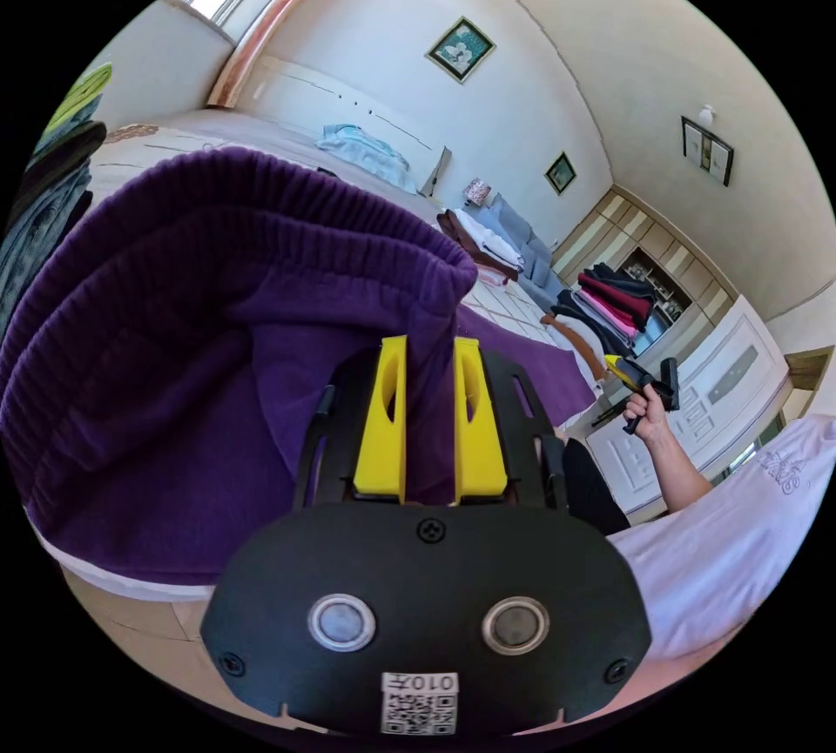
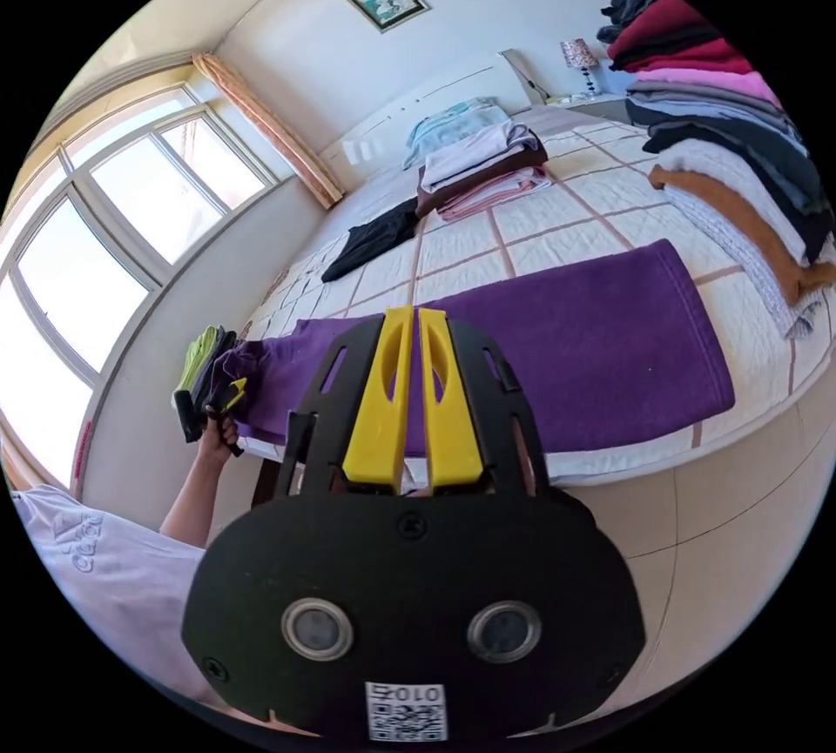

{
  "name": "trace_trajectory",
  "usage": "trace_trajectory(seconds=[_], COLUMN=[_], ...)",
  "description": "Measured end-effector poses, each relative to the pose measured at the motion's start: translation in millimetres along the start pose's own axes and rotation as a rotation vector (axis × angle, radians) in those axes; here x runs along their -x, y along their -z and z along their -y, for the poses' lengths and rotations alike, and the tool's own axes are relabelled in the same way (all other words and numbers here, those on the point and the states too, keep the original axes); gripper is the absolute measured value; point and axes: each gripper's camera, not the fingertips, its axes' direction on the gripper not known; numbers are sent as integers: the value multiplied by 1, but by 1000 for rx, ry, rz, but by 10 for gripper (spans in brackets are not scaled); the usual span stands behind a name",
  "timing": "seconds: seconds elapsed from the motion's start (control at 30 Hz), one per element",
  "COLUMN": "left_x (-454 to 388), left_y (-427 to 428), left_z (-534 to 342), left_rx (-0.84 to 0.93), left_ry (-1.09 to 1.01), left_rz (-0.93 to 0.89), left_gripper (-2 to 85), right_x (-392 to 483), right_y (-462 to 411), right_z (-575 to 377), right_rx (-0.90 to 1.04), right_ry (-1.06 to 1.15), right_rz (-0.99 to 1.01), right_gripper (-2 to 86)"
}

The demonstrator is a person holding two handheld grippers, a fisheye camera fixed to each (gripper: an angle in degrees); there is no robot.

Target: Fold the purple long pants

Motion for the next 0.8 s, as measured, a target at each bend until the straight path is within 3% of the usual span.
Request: trace_trajectory(seconds=[0.23,0.4,0.57,0.8], left_x=[38,66,137,139], left_y=[79,132,157,183], left_z=[-10,16,39,44], left_rx=[-61,17,-119,-236], left_ry=[72,146,360,311], left_rz=[-58,274,16,-28], left_gripper=[87,88,98,122], right_x=[-6,-9,-9,-4], right_y=[6,4,-3,7], right_z=[-29,-40,-43,-48], right_rx=[-16,-10,10,18], right_ry=[-3,-7,-4,24], right_rz=[-54,-69,-62,-130], right_gripper=[38,39,39,39])
